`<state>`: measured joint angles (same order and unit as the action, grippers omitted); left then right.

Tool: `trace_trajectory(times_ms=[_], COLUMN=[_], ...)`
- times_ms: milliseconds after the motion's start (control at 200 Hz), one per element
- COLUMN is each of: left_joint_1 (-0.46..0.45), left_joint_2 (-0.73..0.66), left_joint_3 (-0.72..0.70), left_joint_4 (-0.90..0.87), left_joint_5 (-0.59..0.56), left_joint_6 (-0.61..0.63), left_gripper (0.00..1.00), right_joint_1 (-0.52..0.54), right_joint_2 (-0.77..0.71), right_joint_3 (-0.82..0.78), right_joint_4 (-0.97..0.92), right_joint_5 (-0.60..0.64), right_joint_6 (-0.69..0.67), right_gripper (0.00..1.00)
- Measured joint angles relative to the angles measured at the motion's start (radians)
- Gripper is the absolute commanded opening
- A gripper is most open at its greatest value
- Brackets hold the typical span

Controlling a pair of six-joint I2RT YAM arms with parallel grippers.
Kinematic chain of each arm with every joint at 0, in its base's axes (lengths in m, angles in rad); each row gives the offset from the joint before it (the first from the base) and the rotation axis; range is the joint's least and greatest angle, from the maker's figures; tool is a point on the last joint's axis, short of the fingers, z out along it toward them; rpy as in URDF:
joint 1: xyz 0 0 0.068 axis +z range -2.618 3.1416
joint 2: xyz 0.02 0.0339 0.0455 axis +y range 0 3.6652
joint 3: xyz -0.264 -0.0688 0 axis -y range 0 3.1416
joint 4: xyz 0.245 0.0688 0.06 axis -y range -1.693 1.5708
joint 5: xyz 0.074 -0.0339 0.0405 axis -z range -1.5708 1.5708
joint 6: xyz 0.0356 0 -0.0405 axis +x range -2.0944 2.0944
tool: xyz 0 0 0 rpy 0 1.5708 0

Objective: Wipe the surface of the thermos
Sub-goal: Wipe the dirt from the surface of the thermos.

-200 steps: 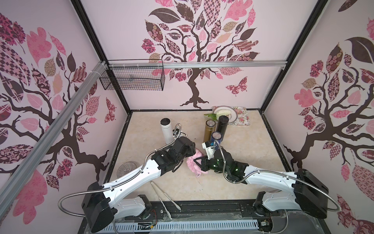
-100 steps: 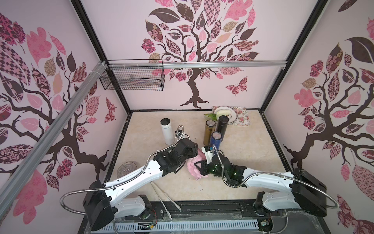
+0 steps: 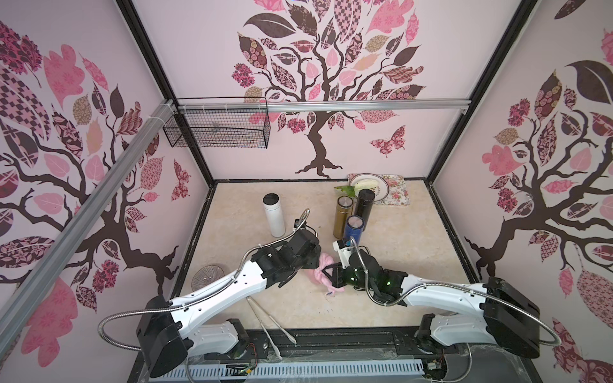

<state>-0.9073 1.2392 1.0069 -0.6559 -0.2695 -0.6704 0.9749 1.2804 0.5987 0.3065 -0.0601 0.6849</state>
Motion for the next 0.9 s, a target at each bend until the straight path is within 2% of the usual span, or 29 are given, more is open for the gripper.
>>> trace_trajectory(times_ms=[120, 265, 405, 490, 650, 900], left_joint_1=[0.003, 0.012, 0.01, 0.008, 0.007, 0.006], left_joint_2=[-0.002, -0.01, -0.016, -0.018, -0.034, -0.09], left_joint_3=[0.0, -0.003, -0.013, -0.016, -0.044, -0.124], left_joint_4=[-0.008, -0.013, 0.006, 0.019, 0.064, 0.173], left_joint_5=[-0.004, -0.013, 0.03, 0.068, 0.126, 0.224], left_joint_6=[0.039, 0.109, 0.206, 0.266, 0.391, 0.512], left_gripper=[0.0, 0.0, 0.0, 0.0, 0.0, 0.0], right_joint_1=[-0.005, -0.015, -0.031, -0.041, -0.056, -0.15], right_joint_2=[0.024, 0.117, 0.239, 0.259, 0.204, -0.014], right_joint_3=[-0.008, -0.059, -0.109, -0.122, -0.115, -0.114], right_joint_4=[0.061, 0.22, 0.284, 0.278, 0.207, 0.215], right_joint_5=[-0.052, -0.094, -0.129, -0.147, -0.178, -0.259], right_joint_6=[0.029, 0.1, 0.151, 0.165, 0.151, 0.161], right_gripper=[0.0, 0.0, 0.0, 0.0, 0.0, 0.0])
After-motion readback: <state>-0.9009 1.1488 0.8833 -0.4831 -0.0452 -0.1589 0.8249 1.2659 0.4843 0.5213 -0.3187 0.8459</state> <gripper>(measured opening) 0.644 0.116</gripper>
